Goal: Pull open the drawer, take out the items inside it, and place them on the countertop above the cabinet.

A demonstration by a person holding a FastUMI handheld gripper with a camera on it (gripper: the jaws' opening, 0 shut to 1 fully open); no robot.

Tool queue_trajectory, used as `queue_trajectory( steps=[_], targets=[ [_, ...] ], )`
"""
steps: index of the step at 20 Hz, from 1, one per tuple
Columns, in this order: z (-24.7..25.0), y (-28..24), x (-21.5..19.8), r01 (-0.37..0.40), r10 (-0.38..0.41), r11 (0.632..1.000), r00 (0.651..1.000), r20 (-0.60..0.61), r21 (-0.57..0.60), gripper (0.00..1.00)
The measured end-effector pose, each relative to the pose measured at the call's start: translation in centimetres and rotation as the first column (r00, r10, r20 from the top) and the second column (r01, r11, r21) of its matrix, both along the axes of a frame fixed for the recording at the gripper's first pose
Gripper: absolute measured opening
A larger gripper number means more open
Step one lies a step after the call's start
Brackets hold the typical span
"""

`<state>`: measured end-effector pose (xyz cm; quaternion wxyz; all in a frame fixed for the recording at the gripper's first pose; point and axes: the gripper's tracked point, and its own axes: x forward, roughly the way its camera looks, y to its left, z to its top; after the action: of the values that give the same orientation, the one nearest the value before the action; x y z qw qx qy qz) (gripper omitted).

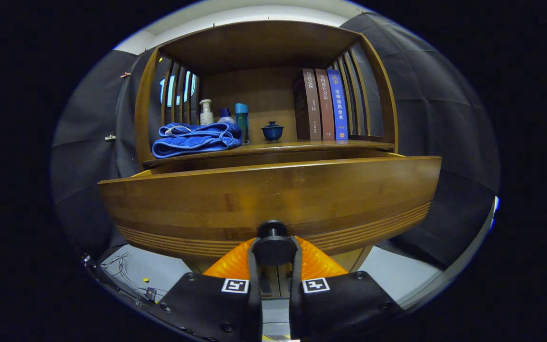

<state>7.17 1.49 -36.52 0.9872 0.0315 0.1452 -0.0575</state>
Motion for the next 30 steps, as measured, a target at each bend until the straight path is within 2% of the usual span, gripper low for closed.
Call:
queue_trajectory(
  steps=[6,8,12,18,22,25,28,30],
  targets=[
    [-0.6,0.2,-1.1,-0.004,0.004,1.0,1.0,-0.016,-0.006,0.27],
    [0.0,0.3,-1.2,-0.016,0.016,1.0,1.0,-0.016,-0.003,0.43],
    [1.1,0.7,-2.0,-0.06,0.06,0.998,0.998,-0.012,-0.024,1.0],
    [7.1,0.7,-2.2,-0.106,0.106,0.994,0.994,0.021,-0.005,0.98],
    [13.0,-0.6,0.7,-0.122,0.123,0.992,0.992,0.017,-0.018,0.98],
    [14.0,-0.7,4.1,-0.165,0.168,0.986,0.979,-0.115,0.036,0.99],
    [11.9,-1.3,7.2,-0.188,0.194,0.981,0.928,-0.319,0.048,0.99],
    [9.4,-1.9,8.8,-0.185,0.194,0.981,0.871,-0.452,0.064,0.99]
  ],
)
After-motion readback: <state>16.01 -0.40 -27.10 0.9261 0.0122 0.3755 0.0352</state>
